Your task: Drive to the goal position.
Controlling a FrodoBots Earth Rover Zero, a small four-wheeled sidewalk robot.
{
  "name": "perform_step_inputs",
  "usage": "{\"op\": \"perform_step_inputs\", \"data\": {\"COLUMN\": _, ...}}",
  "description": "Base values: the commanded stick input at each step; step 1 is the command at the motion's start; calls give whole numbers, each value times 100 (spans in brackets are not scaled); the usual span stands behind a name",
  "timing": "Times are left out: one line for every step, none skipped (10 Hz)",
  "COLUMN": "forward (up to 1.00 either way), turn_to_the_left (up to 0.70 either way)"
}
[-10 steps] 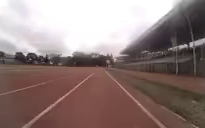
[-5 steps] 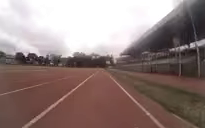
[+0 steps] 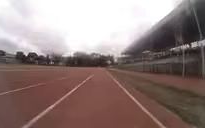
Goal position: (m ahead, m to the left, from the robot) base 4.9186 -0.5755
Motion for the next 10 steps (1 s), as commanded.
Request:
{"op": "perform_step_inputs", "data": {"forward": 70, "turn_to_the_left": 0}}
{"op": "perform_step_inputs", "data": {"forward": 70, "turn_to_the_left": 0}}
{"op": "perform_step_inputs", "data": {"forward": 70, "turn_to_the_left": 0}}
{"op": "perform_step_inputs", "data": {"forward": 70, "turn_to_the_left": 0}}
{"op": "perform_step_inputs", "data": {"forward": 70, "turn_to_the_left": 0}}
{"op": "perform_step_inputs", "data": {"forward": 70, "turn_to_the_left": 0}}
{"op": "perform_step_inputs", "data": {"forward": 70, "turn_to_the_left": 0}}
{"op": "perform_step_inputs", "data": {"forward": 70, "turn_to_the_left": 0}}
{"op": "perform_step_inputs", "data": {"forward": 70, "turn_to_the_left": 0}}
{"op": "perform_step_inputs", "data": {"forward": 70, "turn_to_the_left": 0}}
